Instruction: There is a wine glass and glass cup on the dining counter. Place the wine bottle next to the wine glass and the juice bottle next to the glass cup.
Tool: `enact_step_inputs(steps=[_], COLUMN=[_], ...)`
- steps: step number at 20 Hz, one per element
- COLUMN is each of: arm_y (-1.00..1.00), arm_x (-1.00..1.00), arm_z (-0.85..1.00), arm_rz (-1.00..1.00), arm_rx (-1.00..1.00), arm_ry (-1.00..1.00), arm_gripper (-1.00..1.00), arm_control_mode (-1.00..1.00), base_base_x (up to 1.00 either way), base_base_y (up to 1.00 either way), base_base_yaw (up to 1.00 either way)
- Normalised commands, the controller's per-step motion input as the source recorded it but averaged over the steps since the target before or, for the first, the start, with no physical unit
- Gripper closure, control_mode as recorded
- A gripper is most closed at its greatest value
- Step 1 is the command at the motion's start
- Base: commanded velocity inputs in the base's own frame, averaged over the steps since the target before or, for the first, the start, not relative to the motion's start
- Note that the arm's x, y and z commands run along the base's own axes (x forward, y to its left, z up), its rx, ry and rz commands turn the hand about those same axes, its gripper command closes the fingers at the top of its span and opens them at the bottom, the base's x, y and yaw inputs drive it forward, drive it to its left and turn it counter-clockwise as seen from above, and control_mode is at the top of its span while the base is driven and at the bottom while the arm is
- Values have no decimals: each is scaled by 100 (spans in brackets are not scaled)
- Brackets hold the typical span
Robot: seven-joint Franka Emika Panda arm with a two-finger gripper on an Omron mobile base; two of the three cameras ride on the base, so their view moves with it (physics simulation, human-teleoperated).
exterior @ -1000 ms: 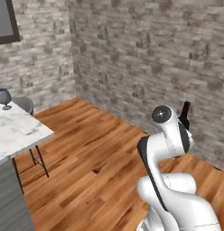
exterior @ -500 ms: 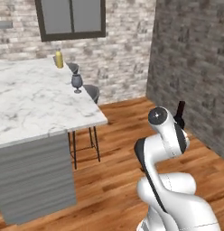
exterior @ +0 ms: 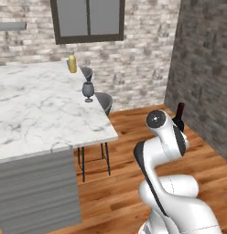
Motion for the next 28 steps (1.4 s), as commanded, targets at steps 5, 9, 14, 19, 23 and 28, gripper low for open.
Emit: enact_step_inputs(steps=[5,9,14,19,23,28], arm_y=[0,0,0,0,0,0], arm_x=[0,0,0,0,0,0], arm_z=[0,0,0,0,0,0], arm_rz=[0,0,0,0,0,0], arm_rx=[0,0,0,0,0,0], arm_ry=[0,0,0,0,0,0], arm_gripper=[100,100,100,100,100,100], arm_control_mode=[100,100,100,100,100,100], base_base_x=[61,57,56,56,54,43], base_base_y=[-33,-34,-34,-33,-31,-30], base_base_yaw=[23,24,24,24,27,35])
